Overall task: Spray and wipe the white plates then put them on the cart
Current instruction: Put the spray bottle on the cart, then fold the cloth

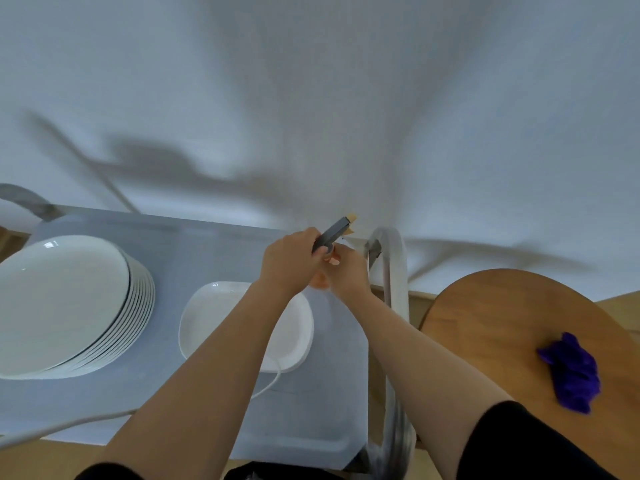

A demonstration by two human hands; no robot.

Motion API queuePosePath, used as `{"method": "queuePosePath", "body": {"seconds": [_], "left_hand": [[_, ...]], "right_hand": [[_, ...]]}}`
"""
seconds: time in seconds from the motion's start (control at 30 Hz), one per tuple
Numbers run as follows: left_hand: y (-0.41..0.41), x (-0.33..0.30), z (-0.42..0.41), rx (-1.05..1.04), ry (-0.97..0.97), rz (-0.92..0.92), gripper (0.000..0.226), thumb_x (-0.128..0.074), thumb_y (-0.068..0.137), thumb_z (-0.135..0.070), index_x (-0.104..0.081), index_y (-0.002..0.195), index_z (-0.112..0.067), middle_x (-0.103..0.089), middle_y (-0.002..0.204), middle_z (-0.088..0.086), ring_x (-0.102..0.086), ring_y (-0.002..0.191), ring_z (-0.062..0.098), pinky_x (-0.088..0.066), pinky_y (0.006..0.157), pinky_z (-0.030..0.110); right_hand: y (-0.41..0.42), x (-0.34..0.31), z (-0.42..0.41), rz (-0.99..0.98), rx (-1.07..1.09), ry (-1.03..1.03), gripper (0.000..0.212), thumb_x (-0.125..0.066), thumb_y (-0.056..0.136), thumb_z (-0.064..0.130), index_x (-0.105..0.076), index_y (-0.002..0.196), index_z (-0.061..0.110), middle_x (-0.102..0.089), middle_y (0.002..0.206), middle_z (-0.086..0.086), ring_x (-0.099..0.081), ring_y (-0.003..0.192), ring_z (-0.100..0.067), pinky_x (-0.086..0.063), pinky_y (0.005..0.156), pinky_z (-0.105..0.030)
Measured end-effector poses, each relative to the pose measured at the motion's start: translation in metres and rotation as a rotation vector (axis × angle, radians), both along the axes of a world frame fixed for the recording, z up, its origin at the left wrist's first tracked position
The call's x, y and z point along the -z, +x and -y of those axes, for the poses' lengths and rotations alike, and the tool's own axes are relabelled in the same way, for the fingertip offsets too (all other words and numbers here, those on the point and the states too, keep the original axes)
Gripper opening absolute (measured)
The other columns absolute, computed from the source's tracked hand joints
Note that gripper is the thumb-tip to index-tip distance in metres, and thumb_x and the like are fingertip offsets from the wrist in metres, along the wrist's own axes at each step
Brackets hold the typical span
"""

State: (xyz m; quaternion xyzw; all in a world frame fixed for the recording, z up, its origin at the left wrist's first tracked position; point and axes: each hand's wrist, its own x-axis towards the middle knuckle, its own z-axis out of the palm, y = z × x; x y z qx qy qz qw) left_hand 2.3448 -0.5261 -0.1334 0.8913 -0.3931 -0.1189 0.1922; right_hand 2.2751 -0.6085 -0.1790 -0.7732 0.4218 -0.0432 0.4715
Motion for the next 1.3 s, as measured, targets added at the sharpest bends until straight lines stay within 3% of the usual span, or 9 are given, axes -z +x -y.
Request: {"method": "queuePosePath", "body": {"seconds": [0.13,0.3,0.37,0.43,0.63,0.83,0.93,1.1,1.3], "left_hand": [[0.002,0.0,-0.002,-0.003,-0.004,0.021,0.027,-0.052,0.094,-0.037,-0.059,0.107,-0.014,-0.06,0.086,-0.001,-0.06,0.082,0.023,-0.037,0.066,0.028],[-0.012,-0.024,0.009,0.008,-0.163,0.1,0.041,-0.057,0.092,-0.032,-0.054,0.128,-0.012,-0.062,0.118,0.006,-0.056,0.109,0.025,-0.044,0.085,0.035],[-0.028,-0.038,0.022,0.054,-0.225,0.089,0.036,-0.055,0.093,-0.026,-0.056,0.126,-0.011,-0.063,0.115,0.007,-0.056,0.108,0.025,-0.043,0.084,0.034],[-0.054,-0.047,0.04,0.15,-0.212,0.061,0.035,-0.052,0.095,-0.025,-0.055,0.126,-0.011,-0.064,0.113,0.007,-0.055,0.108,0.026,-0.043,0.087,0.035],[-0.158,-0.04,0.096,0.366,-0.052,0.031,0.029,-0.045,0.096,-0.029,-0.058,0.116,-0.012,-0.065,0.11,0.007,-0.059,0.103,0.027,-0.046,0.084,0.036],[-0.26,-0.01,0.157,0.436,0.113,-0.074,0.027,-0.045,0.096,-0.03,-0.057,0.111,-0.01,-0.064,0.103,0.007,-0.059,0.094,0.025,-0.045,0.077,0.034],[-0.312,0.009,0.188,0.508,0.162,-0.102,0.025,-0.046,0.096,-0.03,-0.058,0.106,-0.011,-0.063,0.093,0.004,-0.054,0.078,0.017,-0.042,0.066,0.028],[-0.384,0.046,0.233,0.556,0.296,-0.16,0.028,-0.047,0.096,-0.03,-0.059,0.113,-0.012,-0.065,0.108,0.007,-0.06,0.099,0.026,-0.049,0.085,0.037],[-0.432,0.11,0.269,0.574,0.423,-0.21,0.028,-0.043,0.098,-0.027,-0.058,0.115,-0.011,-0.064,0.112,0.01,-0.06,0.104,0.027,-0.048,0.086,0.037]], "right_hand": [[0.002,-0.001,0.0,-0.05,-0.041,-0.022,0.019,-0.05,0.089,0.024,-0.051,0.07,0.019,-0.059,0.066,0.004,-0.054,0.062,-0.012,-0.041,0.057,-0.019],[-0.017,-0.021,0.007,0.068,0.004,0.101,0.036,-0.057,0.091,0.03,-0.054,0.122,0.012,-0.061,0.118,0.0,-0.057,0.098,-0.011,-0.044,0.08,-0.017],[-0.035,-0.037,0.014,0.178,0.018,0.032,0.023,-0.058,0.089,0.019,-0.06,0.109,0.009,-0.064,0.105,0.001,-0.059,0.094,-0.009,-0.045,0.08,-0.014],[-0.063,-0.053,0.025,0.212,0.01,-0.071,0.009,-0.053,0.088,0.008,-0.061,0.09,0.009,-0.061,0.079,0.005,-0.054,0.069,-0.001,-0.039,0.06,-0.011],[-0.181,-0.052,0.072,0.198,0.164,-0.094,0.019,-0.055,0.083,0.004,-0.054,0.07,0.017,-0.054,0.064,0.005,-0.044,0.056,-0.001,-0.033,0.052,-0.013],[-0.331,0.008,0.128,-0.064,0.377,0.018,0.012,-0.058,0.084,0.004,-0.064,0.087,-0.005,-0.055,0.076,-0.005,-0.048,0.074,-0.016,-0.038,0.069,-0.028],[-0.393,0.029,0.155,-0.134,0.456,0.081,0.019,-0.056,0.085,0.007,-0.065,0.101,0.001,-0.061,0.09,-0.006,-0.054,0.086,-0.018,-0.039,0.073,-0.024],[-0.464,0.059,0.201,-0.2,0.537,0.1,0.021,-0.059,0.085,0.01,-0.065,0.104,0.005,-0.067,0.1,-0.009,-0.059,0.097,-0.023,-0.04,0.077,-0.026],[-0.5,0.117,0.228,-0.292,0.582,0.111,0.027,-0.06,0.086,0.017,-0.062,0.111,0.007,-0.063,0.112,-0.01,-0.058,0.102,-0.025,-0.039,0.078,-0.026]]}}
